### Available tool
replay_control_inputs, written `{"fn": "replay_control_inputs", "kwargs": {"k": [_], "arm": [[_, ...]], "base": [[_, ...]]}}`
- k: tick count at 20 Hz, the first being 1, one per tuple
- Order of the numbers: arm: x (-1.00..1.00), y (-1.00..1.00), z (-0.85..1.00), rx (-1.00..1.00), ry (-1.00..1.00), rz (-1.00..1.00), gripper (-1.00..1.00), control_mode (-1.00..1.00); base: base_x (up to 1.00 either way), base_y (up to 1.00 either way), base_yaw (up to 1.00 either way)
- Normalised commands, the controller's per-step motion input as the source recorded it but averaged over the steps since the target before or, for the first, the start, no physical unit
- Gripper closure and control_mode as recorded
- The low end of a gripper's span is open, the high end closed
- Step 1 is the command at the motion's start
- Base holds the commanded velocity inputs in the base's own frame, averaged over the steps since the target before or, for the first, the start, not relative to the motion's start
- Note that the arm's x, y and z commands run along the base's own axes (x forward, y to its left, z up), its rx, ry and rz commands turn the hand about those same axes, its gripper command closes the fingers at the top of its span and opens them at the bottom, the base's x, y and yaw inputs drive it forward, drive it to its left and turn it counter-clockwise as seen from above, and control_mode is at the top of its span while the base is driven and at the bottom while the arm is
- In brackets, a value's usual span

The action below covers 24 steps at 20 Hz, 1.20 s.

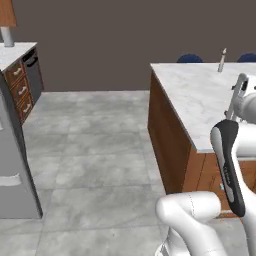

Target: Move the glass cup from next to the sink to the open cabinet. Then, move the bowl with the tangerine to the fridge to clear the area for faucet cleaning.

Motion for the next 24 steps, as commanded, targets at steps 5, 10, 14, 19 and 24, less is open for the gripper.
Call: {"fn": "replay_control_inputs", "kwargs": {"k": [5, 10, 14, 19, 24], "arm": [[0.0, 0.0, 0.0, 0.0, 0.0, 0.0, -1.0, 1.0], [0.0, 0.0, 0.0, 0.0, 0.0, 0.0, -1.0, 1.0], [0.0, 0.0, 0.0, 0.0, 0.0, 0.0, -1.0, 1.0], [0.0, 0.0, 0.0, 0.0, 0.0, 0.0, -1.0, 1.0], [0.0, 0.0, 0.0, 0.0, 0.0, 0.0, -1.0, 1.0]], "base": [[-0.25, -1.0, -0.42], [-0.16, -1.0, -0.41], [0.07, -1.0, -0.32], [0.91, -1.0, -0.05], [0.97, -1.0, 0.07]]}}
